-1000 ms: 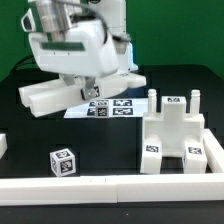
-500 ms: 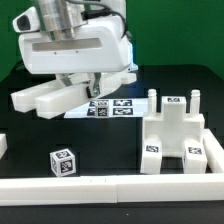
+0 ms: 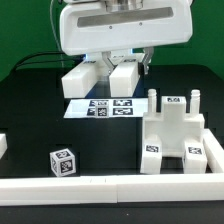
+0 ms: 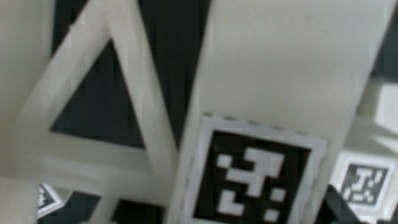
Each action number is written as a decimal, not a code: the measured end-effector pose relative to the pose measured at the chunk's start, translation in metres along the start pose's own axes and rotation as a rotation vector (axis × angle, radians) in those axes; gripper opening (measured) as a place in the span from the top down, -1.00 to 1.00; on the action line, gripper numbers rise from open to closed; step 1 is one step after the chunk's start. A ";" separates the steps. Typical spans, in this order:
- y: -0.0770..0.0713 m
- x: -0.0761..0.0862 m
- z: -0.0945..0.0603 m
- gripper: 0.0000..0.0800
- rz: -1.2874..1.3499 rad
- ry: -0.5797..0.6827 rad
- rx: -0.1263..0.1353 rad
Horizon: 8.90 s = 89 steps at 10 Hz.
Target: Assemble chair
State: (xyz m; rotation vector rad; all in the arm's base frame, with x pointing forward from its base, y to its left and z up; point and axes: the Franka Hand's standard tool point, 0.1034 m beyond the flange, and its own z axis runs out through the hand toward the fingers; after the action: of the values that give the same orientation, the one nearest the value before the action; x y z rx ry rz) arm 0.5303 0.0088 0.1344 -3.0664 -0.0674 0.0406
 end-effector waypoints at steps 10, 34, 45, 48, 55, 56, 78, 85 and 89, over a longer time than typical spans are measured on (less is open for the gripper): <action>-0.090 0.023 -0.001 0.21 -0.111 -0.044 -0.105; -0.101 0.039 0.042 -0.05 -0.009 0.034 -0.077; -0.082 0.020 -0.002 -0.62 -0.061 0.006 -0.061; -0.056 -0.023 -0.009 -0.62 -0.125 -0.023 -0.035; -0.020 -0.061 0.006 -0.62 -0.188 -0.017 -0.022; 0.002 -0.080 0.014 -0.62 -0.216 -0.022 -0.022; 0.052 -0.138 0.100 -0.62 0.052 -0.027 -0.065; 0.057 -0.154 0.112 -0.62 0.090 -0.045 -0.081; 0.059 -0.161 0.123 -0.62 0.091 -0.070 -0.090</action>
Offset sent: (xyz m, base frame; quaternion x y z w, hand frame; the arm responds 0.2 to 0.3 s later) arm 0.0347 0.1000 0.0339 -0.1001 -0.0664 -0.0748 0.9899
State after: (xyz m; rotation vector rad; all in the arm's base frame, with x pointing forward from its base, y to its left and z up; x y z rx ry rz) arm 0.3684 -0.0485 0.0114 -3.1559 0.0678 0.1538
